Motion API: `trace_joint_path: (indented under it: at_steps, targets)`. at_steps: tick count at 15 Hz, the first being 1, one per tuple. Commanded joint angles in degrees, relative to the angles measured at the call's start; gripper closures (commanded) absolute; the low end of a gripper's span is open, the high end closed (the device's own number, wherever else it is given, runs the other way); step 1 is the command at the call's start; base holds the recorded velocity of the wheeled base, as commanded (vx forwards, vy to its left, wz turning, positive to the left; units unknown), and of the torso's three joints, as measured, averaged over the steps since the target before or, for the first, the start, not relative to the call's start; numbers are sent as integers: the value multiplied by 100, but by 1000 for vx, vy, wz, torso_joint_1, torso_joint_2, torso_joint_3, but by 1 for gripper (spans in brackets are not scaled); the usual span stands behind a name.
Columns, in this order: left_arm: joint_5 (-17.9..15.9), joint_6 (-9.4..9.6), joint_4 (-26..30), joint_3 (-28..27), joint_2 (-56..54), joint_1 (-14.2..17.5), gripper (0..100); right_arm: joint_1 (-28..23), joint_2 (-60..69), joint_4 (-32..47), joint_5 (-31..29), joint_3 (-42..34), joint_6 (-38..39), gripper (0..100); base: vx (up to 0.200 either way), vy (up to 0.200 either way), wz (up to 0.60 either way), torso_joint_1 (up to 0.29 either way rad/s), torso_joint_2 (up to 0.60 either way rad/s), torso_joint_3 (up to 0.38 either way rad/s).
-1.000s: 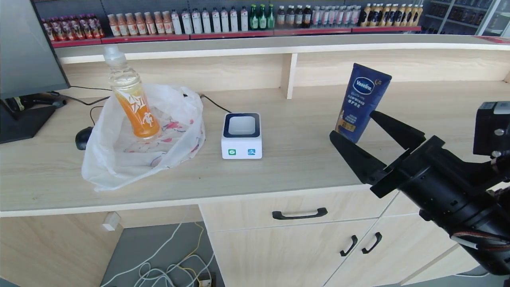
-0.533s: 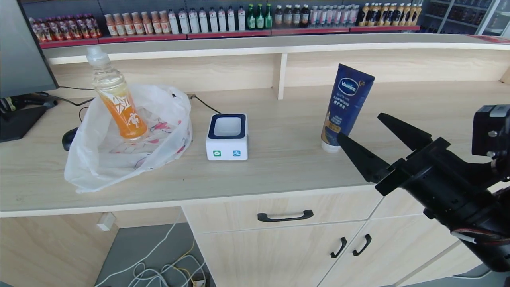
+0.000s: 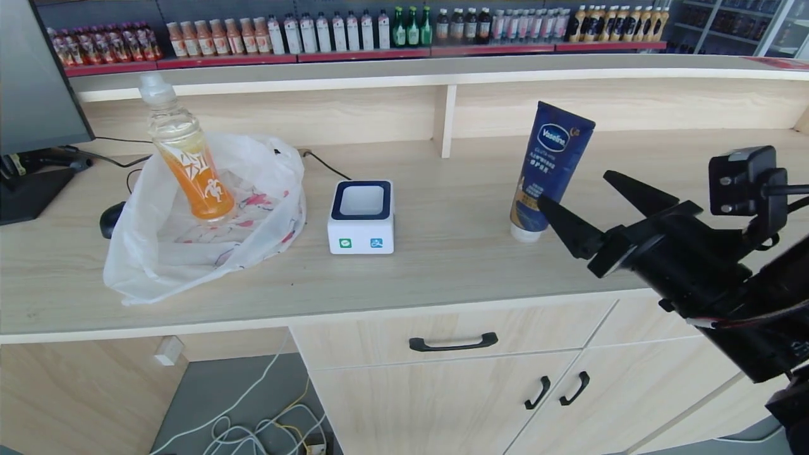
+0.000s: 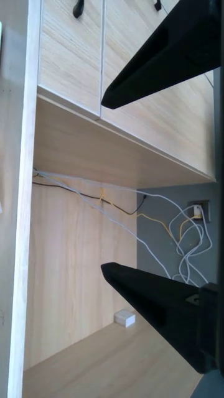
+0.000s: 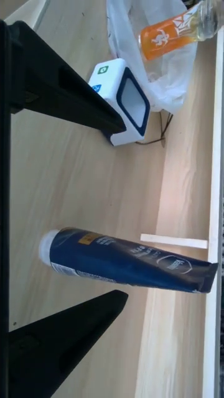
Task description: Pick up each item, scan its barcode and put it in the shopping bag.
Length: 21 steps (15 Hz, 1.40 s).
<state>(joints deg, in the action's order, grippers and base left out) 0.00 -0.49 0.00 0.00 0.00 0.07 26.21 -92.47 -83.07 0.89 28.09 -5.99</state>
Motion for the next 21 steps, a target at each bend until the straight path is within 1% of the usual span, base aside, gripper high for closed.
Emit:
trace_joint_path:
  at_steps: [1,3,5,8,12,16,21]
  targets:
    - [0,-4,0,0,0,1,0,-142,-52,607,8,768,1,0,0,0,0,0,0,0]
    - [0,-4,0,0,0,1,0,-635,-61,1196,25,1102,1,0,0,0,0,0,0,0]
    - [0,-4,0,0,0,1,0,-679,-61,1627,52,1445,1,0,0,0,0,0,0,0]
    - [0,-4,0,0,0,1,0,-679,-140,1970,78,1603,1,0,0,0,0,0,0,0]
    - [0,-4,0,0,0,1,0,-679,-580,1961,78,1929,10,0,0,0,0,0,0,0]
    - [0,-4,0,0,0,1,0,-687,-755,1926,34,1876,1,0,0,0,0,0,0,0]
    - [0,-4,0,0,0,1,0,-749,-870,1609,25,1744,80,0,0,0,0,0,0,0]
